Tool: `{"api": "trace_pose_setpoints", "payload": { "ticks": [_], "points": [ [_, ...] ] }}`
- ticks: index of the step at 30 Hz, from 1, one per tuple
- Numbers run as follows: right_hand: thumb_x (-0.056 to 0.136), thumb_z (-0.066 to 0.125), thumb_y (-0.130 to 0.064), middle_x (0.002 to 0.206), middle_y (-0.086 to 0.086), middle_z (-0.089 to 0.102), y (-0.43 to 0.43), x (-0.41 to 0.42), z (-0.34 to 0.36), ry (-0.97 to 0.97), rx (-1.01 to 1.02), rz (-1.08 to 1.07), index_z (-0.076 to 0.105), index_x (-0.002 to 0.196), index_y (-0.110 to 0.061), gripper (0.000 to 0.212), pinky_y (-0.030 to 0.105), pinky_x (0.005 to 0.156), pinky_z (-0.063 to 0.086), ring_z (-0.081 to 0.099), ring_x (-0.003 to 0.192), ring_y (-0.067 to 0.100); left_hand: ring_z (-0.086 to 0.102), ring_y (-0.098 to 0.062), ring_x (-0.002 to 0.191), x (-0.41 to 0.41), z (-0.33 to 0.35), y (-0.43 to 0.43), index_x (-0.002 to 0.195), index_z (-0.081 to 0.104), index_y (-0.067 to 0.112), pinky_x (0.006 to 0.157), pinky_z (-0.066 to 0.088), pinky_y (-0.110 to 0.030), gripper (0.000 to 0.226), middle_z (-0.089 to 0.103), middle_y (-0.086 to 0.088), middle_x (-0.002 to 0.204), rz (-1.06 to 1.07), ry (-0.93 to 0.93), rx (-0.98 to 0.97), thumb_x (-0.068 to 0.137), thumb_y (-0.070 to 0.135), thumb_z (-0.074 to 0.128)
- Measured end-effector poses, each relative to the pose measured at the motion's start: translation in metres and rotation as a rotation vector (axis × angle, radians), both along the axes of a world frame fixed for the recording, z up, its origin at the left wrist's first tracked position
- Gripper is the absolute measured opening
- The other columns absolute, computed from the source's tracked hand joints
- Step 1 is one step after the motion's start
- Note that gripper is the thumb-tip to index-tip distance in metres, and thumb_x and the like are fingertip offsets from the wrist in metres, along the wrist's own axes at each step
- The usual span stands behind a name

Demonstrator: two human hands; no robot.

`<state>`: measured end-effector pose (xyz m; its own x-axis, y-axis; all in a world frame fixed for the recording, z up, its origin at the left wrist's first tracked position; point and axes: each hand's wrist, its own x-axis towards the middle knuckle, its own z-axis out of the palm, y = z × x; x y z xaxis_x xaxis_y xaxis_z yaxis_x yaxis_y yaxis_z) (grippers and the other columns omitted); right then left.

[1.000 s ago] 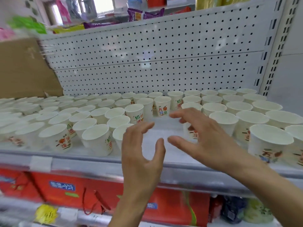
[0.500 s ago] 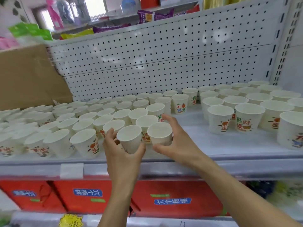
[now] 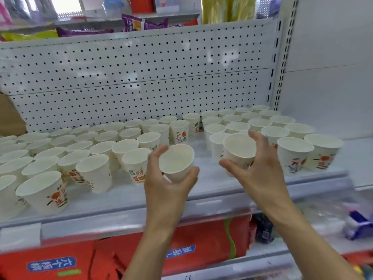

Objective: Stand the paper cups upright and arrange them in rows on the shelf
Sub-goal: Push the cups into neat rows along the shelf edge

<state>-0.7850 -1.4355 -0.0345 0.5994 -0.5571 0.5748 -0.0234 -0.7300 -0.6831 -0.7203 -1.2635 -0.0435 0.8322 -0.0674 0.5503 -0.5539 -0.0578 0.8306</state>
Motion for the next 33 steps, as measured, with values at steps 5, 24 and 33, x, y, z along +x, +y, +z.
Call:
{"api": "trace_pose_setpoints", "payload": {
  "ticks": [5,24,33],
  "points": [
    [0.07,0.076,-0.053,0.141,0.008,0.045,-0.03,-0.007,-0.004,0.246,-0.164,-0.098,0.033,0.144,-0.011,0.096,0.033,0.099,0.032,0.035,0.128,0.025,0.058,-0.004,0.105,0.012,0.003,-0.056,0.12,0.049,0.033,0.09,0.051,-0.027,0.066,0.057,0.019,0.118,-0.291,0.067,0.2,0.066,0.029,0.087],
    [0.084,0.071,-0.028,0.093,-0.018,0.067,-0.099,-0.032,0.018,0.209,-0.68,0.325,0.072,0.092,-0.029,0.008,0.035,0.079,0.035,0.054,0.099,0.017,0.055,0.002,0.112,0.013,0.011,-0.047,0.085,0.074,0.032,0.093,0.048,-0.029,0.021,0.062,0.017,0.116,-0.262,-0.089,0.381,0.07,0.047,0.074],
    [0.082,0.07,-0.029,0.076,-0.012,0.067,-0.108,-0.031,0.023,0.185,-0.788,0.275,0.075,0.089,-0.025,0.01,0.033,0.071,0.035,0.055,0.08,0.02,0.056,0.0,0.114,0.024,0.015,-0.06,0.098,0.068,0.028,0.1,0.048,-0.028,0.028,0.06,0.014,0.122,-0.36,-0.016,0.392,0.074,0.027,0.082]
  ]
}}
